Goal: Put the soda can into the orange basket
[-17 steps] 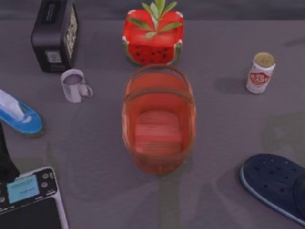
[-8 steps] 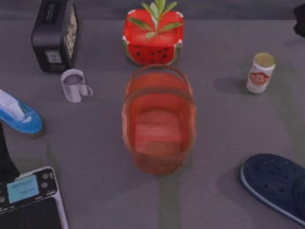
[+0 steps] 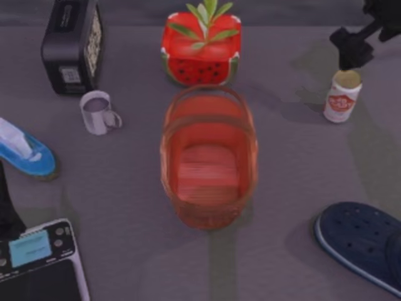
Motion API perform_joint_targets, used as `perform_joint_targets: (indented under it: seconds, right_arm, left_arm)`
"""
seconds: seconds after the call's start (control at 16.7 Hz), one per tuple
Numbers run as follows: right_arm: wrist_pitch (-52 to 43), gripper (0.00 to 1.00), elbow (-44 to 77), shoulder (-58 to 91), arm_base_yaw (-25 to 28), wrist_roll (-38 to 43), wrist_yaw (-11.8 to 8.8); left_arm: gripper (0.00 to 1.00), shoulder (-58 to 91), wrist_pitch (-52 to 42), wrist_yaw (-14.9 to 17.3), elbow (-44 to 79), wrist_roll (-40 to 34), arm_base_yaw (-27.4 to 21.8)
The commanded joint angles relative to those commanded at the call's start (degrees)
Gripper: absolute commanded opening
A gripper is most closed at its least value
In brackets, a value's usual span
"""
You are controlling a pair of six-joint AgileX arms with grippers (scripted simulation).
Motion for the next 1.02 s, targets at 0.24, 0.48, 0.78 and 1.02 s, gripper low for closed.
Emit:
perform_joint_targets:
  seconds: [0.24, 0.48, 0.78, 1.02]
  right_arm:
    - [-6.5, 1.00, 11.6, 12.1, 0.3, -2.8, 0.2]
    - [-8.3, 1.00, 14.7, 15.5, 0.5, -3.6, 0.2]
    - [-8.0, 1.00, 14.4, 15.5, 0.2, -3.5, 0.2]
    - [-2.6, 1.00, 8.8, 15.2, 0.6, -3.4, 0.2]
  left_arm:
    - [1.00, 0.0, 0.0, 0.0, 0.0, 0.0, 0.0]
    - [1.00, 0.0, 0.0, 0.0, 0.0, 0.0, 0.0]
    - [1.00, 0.0, 0.0, 0.0, 0.0, 0.0, 0.0]
    - [1.00, 0.0, 0.0, 0.0, 0.0, 0.0, 0.0]
